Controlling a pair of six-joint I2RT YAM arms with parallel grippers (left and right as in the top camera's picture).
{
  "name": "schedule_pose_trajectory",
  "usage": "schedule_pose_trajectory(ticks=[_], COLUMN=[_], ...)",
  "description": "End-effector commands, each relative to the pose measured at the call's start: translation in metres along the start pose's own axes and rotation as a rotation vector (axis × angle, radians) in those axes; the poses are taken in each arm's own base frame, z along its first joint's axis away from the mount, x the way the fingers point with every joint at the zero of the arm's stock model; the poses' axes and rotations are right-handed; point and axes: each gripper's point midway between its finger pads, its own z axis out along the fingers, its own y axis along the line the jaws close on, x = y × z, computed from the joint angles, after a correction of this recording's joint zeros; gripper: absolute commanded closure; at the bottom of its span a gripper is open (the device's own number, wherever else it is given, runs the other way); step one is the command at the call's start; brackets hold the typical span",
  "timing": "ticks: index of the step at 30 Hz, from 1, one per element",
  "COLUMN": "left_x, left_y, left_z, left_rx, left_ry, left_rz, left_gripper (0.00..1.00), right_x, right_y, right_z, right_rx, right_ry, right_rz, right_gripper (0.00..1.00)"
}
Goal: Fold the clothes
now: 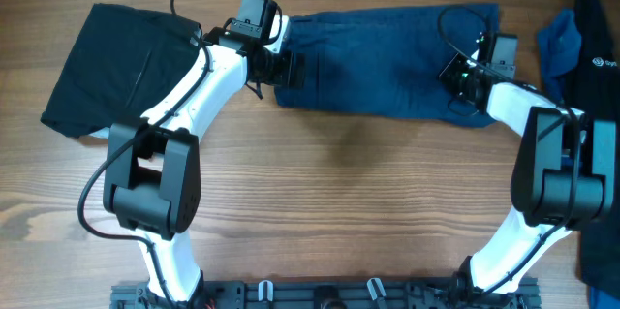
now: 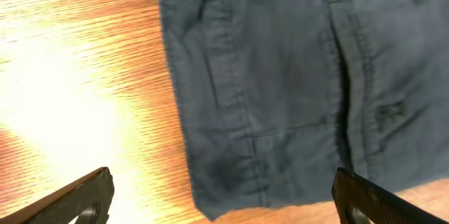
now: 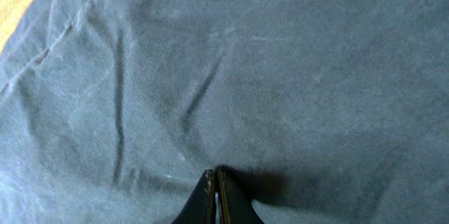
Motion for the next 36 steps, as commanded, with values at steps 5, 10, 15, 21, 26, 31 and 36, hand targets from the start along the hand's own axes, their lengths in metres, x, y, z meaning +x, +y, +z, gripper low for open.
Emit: schedule_pose_trajectory(ticks=[5, 10, 15, 21, 26, 31, 36], left_x=[-0.004, -0.001, 0.007, 0.006, 0.006, 0.026, 0.039], left_y=[-0.012, -0.031, -0.053, -0.053, -0.031, 0.010, 0.049], left_z=[0.062, 0.074, 0.087, 0.098, 0.074, -0.003, -0.115], left_rx=[0.307, 0.560, 0.624, 0.537, 0.459, 0.178, -0.158], left_ry=[0.018, 0.034, 0.049, 0.043, 0.069, 0.135, 0.084], left_rz=[-0.100, -0.117, -0.088, -0.100, -0.156, -0.084, -0.039], left_gripper=[0.00, 0.00, 0.02, 0.83, 0.96, 0.96, 0.96], right_x=[0.055, 0.060, 0.064, 0.064, 0.027, -0.020, -0.028], right_y=[-0.051, -0.049, -0.045, -0.031, -0.007, 0.034, 0.052], right_z=[0.013, 0.012, 0.012, 0.002, -0.047, -0.138, -0.207], right_rx=[0.131, 0.122, 0.096, 0.034, 0.012, -0.073, -0.122], right_ry=[0.174, 0.194, 0.214, 0.237, 0.127, -0.083, -0.188], right_rz=[-0.064, -0.063, -0.057, -0.059, -0.119, -0.160, -0.157], right_gripper=[0.95, 0.96, 0.95, 0.96, 0.96, 0.96, 0.96])
